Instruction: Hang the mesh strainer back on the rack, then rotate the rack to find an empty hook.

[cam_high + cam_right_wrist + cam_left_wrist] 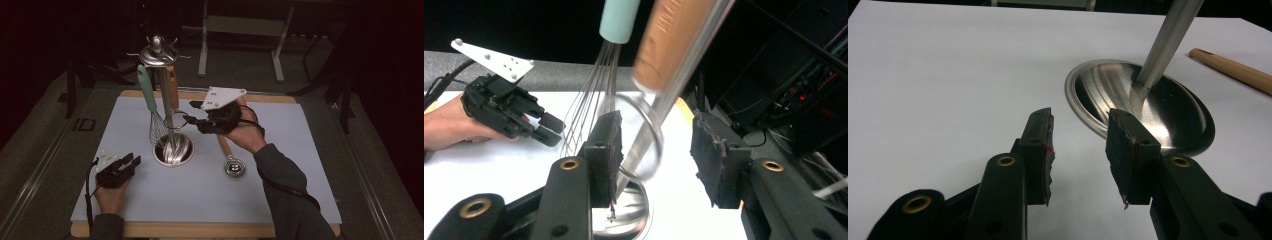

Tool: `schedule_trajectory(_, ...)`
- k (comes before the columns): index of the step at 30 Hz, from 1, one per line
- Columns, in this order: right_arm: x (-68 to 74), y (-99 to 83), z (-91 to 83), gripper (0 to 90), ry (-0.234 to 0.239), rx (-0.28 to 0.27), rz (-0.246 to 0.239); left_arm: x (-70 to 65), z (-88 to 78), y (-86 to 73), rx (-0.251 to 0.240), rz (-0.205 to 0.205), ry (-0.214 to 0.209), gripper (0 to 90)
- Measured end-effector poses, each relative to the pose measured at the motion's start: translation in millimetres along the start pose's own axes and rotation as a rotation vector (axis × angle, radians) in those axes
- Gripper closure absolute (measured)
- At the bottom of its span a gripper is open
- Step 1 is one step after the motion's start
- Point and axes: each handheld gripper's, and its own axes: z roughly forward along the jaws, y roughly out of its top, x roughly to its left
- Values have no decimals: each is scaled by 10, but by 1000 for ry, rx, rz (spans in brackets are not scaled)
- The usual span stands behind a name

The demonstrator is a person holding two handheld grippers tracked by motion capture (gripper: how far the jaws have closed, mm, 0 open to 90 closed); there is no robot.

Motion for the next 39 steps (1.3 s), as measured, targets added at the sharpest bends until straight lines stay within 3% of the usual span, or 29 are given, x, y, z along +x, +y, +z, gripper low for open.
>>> schedule_trajectory(15, -88, -344, -84, 532, 68, 94, 71, 3, 3, 1, 2, -3, 0, 635)
schedule_trajectory(28, -194, -719, -241, 519, 71, 130, 141, 7, 0, 1, -2, -8, -3, 636)
schedule_trajectory(36, -210, -1053, -302, 524, 71, 222, 190, -26, -25, 16, -32, -28, -27, 652)
schedule_trajectory(39, -209, -1159, -329, 524, 59, 232, 220, -51, -22, 22, -38, -24, -34, 674)
